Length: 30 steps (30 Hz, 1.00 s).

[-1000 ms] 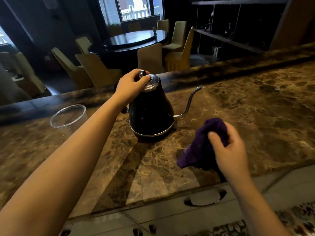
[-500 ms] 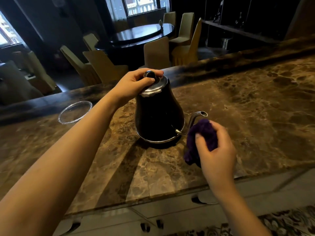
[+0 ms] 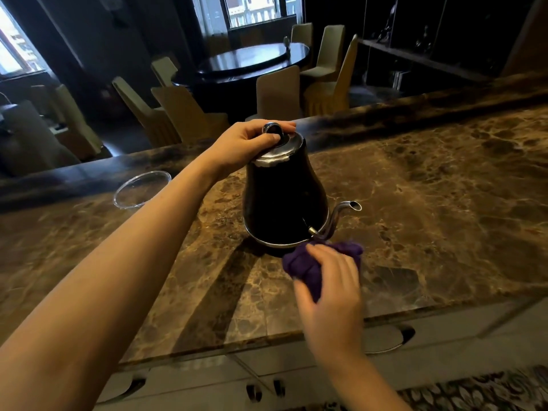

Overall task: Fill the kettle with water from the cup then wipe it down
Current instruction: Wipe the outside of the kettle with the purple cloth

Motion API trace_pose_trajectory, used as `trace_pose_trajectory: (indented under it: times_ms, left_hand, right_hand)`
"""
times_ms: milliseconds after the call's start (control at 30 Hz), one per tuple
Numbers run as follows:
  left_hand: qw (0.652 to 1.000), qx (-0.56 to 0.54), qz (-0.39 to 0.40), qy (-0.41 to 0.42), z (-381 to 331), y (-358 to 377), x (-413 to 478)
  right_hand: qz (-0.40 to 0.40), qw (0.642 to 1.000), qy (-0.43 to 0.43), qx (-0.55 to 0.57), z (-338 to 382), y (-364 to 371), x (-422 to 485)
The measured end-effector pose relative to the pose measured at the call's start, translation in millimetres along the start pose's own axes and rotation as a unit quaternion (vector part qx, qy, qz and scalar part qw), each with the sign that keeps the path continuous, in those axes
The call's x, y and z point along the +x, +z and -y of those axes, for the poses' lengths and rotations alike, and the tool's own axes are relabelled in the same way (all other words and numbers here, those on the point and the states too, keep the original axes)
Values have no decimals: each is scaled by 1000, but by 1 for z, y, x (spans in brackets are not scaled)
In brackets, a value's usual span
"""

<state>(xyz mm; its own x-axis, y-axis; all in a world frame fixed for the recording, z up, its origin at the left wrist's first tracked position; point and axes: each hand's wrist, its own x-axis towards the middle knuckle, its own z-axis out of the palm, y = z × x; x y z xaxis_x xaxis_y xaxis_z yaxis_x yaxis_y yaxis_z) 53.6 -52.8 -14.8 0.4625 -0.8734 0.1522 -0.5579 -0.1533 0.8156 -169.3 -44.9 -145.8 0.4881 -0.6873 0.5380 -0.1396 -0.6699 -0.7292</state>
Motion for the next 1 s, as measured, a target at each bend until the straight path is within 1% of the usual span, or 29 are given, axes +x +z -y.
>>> trace_pose_trajectory:
  times_ms: [67,133,200,267,333,400,533,633,733,800,867,933,1000]
  left_hand:
    - [1000,0,0,2,0,0,0]
    - [1000,0,2,6,0,1,-1]
    - [1000,-3,1,5,1,3,-1]
    - [1000,-9,-3,3,1,3,-1]
    - [1000,-17,-4,1,1,2,-1]
    - [1000,-13,-2,-1,1,2,-1]
    - [1000,-4,21,-11,0,-3,0]
    - [997,-10,67,-24,-4,-10,1]
    - [992,26,121,-25,-8,-20,5]
    - [987,38,153,-28,-8,-28,10]
    - [985,27,168,-39,-7,-34,14]
    - [985,21,164,-41,-6,-36,17]
    - [989,43,136,-31,-8,-35,17]
  right_hand:
    - [-13,1000,-6,-10,8,10,12]
    - [-1,1000,-2,-31,16,23,30]
    - [42,992,-14,-122,20,40,38]
    - [75,973,-29,-216,20,52,35]
    - [87,963,-45,-250,15,56,26]
    - [101,963,-43,-248,10,54,17]
    - [158,955,-19,-250,1,43,9]
    - [180,962,-34,-201,-10,22,12]
    - [202,964,-67,-159,-16,-3,4]
    - [190,970,-68,-133,-20,-20,-2]
    - [178,977,-40,-113,-26,-35,-1]
    - [133,984,-17,-119,-35,-48,9]
    - [81,989,0,-124,-44,-61,22]
